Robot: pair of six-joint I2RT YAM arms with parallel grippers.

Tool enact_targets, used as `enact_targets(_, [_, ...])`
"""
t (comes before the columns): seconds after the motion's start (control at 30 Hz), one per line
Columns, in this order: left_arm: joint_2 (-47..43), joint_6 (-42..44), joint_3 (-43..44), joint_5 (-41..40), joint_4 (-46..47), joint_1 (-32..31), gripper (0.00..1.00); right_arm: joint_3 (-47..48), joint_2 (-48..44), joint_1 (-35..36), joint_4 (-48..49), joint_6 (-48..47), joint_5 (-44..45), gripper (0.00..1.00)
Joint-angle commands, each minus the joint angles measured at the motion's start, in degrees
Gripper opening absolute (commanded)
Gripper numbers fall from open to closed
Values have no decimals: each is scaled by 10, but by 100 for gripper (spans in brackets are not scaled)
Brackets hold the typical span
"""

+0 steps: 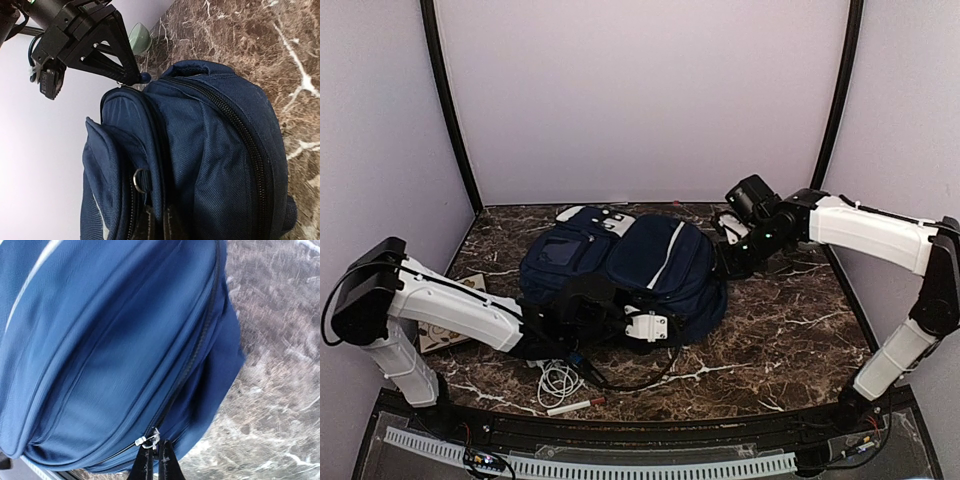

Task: Pack the student bag
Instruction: Zip the student bag into the second largest pocket of the bag.

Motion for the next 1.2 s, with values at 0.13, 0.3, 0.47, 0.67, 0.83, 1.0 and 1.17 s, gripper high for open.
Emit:
enact_targets(0.13, [-160, -106, -47, 145, -311, 5, 0, 144, 97, -98, -74, -85, 229, 0])
enact_targets(0.3, [-173, -118, -43, 156, -387, 0, 0, 257, 195, -136, -86, -125, 260, 0])
enact_targets(0.47, [-205, -141, -62, 170, -381, -1, 0, 280, 233, -141, -63, -157, 153, 0])
enact_targets(0.67, [-257, -304, -40, 100, -344, 6, 70, 135, 154, -130, 64, -150, -40, 0])
enact_targets(0.83, [-325, -589, 21, 106, -486, 110, 85, 49, 134, -120, 135, -129, -100, 0])
enact_targets(1.0, [-343, -783, 25, 71, -653, 209, 50, 22, 141, -117, 161, -119, -114, 0])
enact_targets(1.17, [-339, -888, -60, 103, -642, 277, 44, 8, 138, -110, 172, -112, -123, 0])
